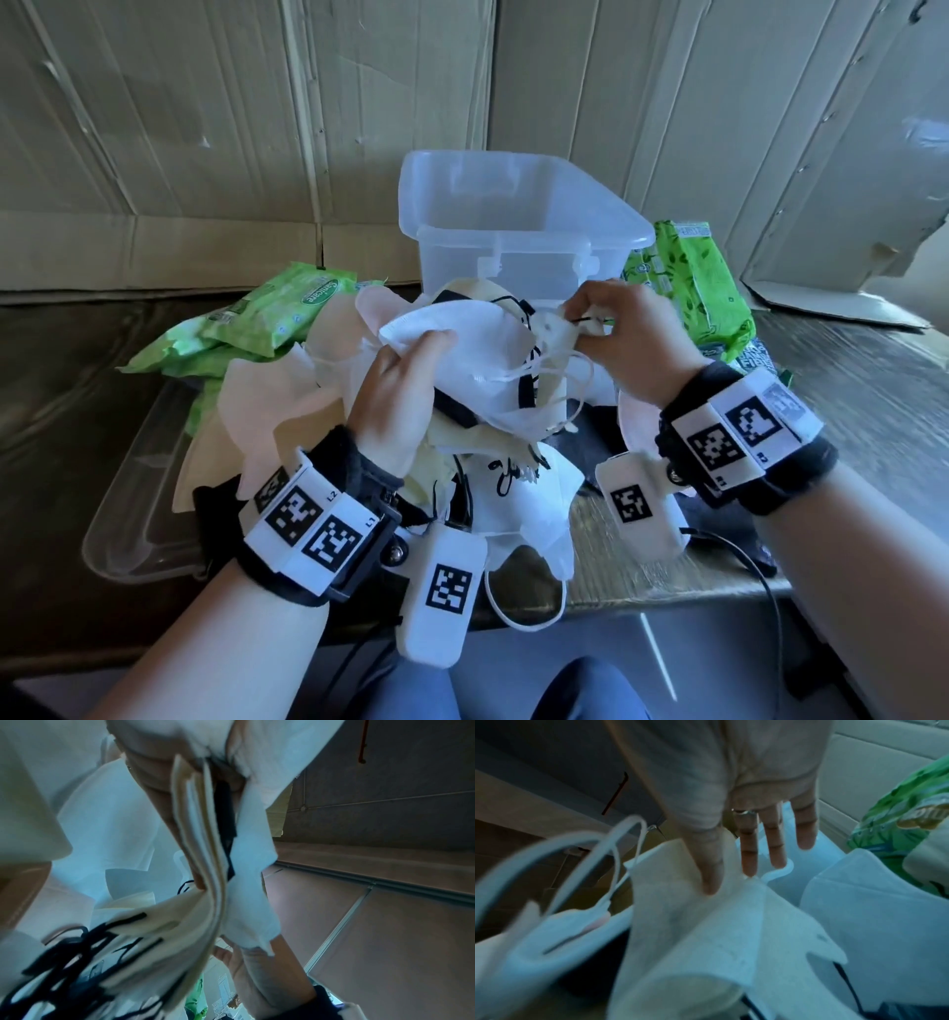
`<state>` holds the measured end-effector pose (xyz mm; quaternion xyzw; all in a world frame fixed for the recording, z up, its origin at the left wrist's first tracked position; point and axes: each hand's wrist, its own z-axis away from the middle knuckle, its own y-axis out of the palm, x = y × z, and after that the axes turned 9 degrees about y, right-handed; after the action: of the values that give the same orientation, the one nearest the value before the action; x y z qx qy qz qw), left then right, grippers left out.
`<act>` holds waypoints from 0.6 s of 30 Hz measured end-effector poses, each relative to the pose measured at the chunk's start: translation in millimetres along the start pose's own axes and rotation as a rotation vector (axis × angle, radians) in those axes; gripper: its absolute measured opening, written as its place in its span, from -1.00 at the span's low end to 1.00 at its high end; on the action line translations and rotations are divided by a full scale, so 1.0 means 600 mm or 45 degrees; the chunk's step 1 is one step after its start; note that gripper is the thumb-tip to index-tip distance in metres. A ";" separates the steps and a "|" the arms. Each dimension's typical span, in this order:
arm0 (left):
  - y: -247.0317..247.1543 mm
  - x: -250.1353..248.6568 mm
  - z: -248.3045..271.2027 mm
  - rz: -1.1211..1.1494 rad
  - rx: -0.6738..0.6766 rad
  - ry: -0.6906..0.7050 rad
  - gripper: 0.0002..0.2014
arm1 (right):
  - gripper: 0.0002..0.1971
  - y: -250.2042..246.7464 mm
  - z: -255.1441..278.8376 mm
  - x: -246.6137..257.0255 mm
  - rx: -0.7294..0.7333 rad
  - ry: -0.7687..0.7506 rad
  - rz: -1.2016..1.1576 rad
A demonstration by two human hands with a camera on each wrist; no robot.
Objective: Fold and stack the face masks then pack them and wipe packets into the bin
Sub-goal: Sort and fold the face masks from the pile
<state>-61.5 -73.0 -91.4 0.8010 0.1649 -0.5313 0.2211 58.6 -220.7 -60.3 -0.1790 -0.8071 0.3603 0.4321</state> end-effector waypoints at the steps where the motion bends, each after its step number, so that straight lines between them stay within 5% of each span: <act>1: 0.000 0.001 -0.002 -0.015 -0.002 0.000 -0.85 | -0.85 -0.006 -0.006 -0.003 -0.075 0.029 -0.015; 4: -0.001 0.006 -0.006 -0.083 0.047 -0.013 -0.86 | -0.59 -0.034 -0.018 0.000 -0.287 0.056 -0.178; 6: 0.000 0.009 -0.008 -0.072 0.072 -0.028 -0.85 | -0.46 -0.050 -0.012 0.016 -0.365 -0.092 -0.406; 9: -0.002 0.011 -0.009 -0.076 0.100 -0.066 -0.79 | -0.71 -0.040 0.004 0.040 -0.238 -0.349 -0.808; 11: -0.001 0.006 -0.008 -0.060 0.092 -0.083 -0.81 | -0.78 -0.016 0.008 0.042 -0.052 -0.324 -0.950; 14: 0.002 -0.004 -0.004 0.027 0.007 -0.119 -0.48 | -0.72 0.015 0.020 0.032 -0.020 -0.348 -0.624; 18: 0.003 -0.027 0.002 0.312 0.082 -0.171 -0.34 | -0.70 0.027 0.038 0.024 0.014 -0.377 -0.348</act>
<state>-67.8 -75.9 -76.8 0.7844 0.0337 -0.5578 0.2691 31.4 -210.5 -72.2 -0.0104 -0.8767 0.3251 0.3545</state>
